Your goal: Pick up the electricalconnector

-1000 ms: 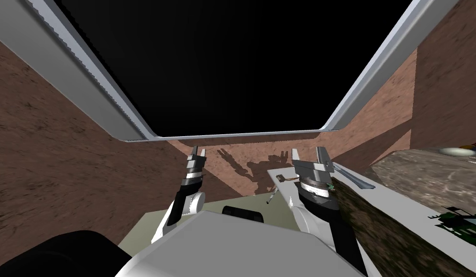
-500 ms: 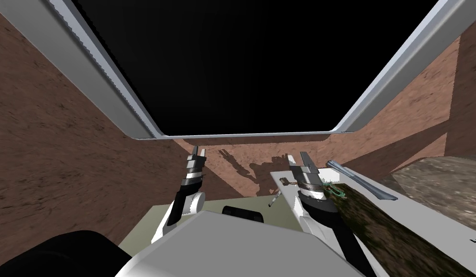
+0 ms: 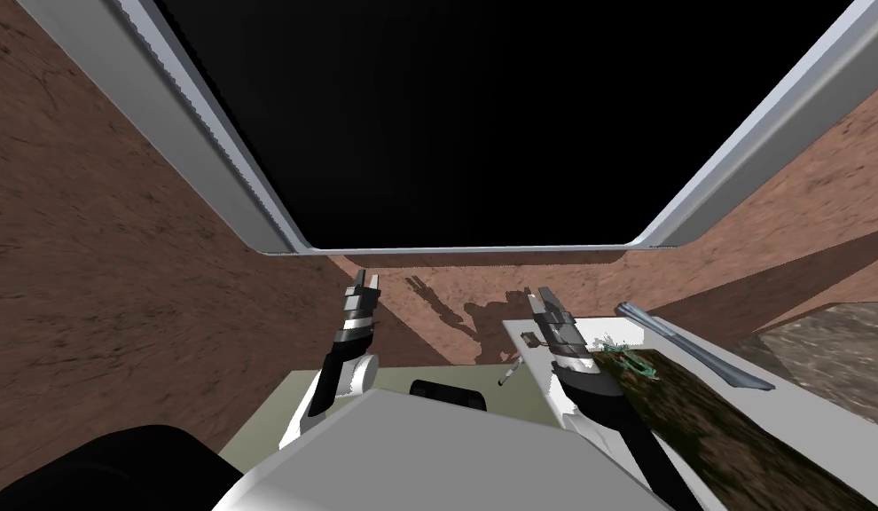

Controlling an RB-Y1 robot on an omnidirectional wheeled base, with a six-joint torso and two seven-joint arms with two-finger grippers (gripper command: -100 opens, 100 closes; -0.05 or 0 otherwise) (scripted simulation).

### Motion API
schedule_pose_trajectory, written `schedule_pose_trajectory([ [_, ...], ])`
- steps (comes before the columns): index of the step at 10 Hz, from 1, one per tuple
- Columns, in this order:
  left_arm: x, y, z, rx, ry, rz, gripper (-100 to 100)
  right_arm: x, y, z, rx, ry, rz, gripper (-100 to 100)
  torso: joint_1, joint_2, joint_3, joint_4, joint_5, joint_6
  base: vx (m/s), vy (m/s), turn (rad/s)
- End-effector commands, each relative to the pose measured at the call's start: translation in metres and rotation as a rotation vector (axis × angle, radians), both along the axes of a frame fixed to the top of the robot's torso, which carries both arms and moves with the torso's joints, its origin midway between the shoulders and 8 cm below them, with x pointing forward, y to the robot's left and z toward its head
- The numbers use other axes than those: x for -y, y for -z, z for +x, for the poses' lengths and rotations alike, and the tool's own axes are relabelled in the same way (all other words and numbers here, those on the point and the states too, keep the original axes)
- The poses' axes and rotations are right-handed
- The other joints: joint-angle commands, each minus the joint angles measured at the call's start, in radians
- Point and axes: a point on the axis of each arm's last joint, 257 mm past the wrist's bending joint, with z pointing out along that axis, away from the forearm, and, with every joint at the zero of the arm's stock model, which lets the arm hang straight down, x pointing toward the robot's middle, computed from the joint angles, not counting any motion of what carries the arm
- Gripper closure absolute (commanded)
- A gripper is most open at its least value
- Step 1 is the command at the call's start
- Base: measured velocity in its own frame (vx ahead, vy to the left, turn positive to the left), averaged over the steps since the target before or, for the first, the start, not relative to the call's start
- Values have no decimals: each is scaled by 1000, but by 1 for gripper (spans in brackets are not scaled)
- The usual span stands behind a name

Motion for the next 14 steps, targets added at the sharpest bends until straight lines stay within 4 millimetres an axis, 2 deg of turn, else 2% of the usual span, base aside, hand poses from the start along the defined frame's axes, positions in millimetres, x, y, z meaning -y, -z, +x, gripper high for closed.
schedule_pose_trajectory([
  [1,0,0,0,0,0,0,0,1,8,1,-24,12,-39,-100,0,0,0,0,0,0,9,-5,51],
  [2,0,0,0,0,0,0,0,2,25,2,-73,26,-107,-100,0,0,0,0,0,0,11,-1,120],
  [3,0,0,0,0,0,0,0,2,25,2,-72,28,-111,-100,0,0,0,0,0,0,8,-5,62],
  [4,0,0,0,0,0,0,0,3,43,2,-122,39,-179,-100,0,0,0,0,0,0,10,-1,142],
  [5,0,0,0,0,0,0,0,3,43,2,-121,42,-186,-100,0,0,0,0,0,0,9,-6,44],
  [6,0,0,0,0,0,0,0,5,61,1,-172,49,-252,-100,0,0,0,0,0,0,9,-3,116],
  [7,0,0,0,0,0,0,0,5,61,1,-170,54,-264,-100,0,0,0,0,0,0,9,-5,58],
  [8,0,0,0,0,0,0,0,8,80,-1,-222,59,-334,-100,0,0,0,0,0,0,11,-3,104],
  [9,0,0,0,0,0,0,0,8,80,-1,-220,64,-346,-100,0,0,0,0,0,0,9,-4,64],
  [10,0,0,0,0,0,0,0,12,100,-4,-272,65,-417,-100,0,0,0,0,0,0,12,-3,125],
  [11,0,0,0,0,0,0,0,12,100,-4,-269,71,-431,-100,0,0,0,0,0,0,10,-6,74],
  [12,0,0,0,0,0,0,0,16,120,-9,-322,69,-502,-100,0,0,0,0,0,0,10,-4,127],
  [13,0,0,0,0,0,0,0,16,120,-9,-318,75,-519,-100,0,0,0,0,0,0,8,-6,56],
  [14,0,0,0,0,0,0,0,21,141,-14,-372,70,-593,-100,0,0,0,0,0,0,12,-3,120],
])
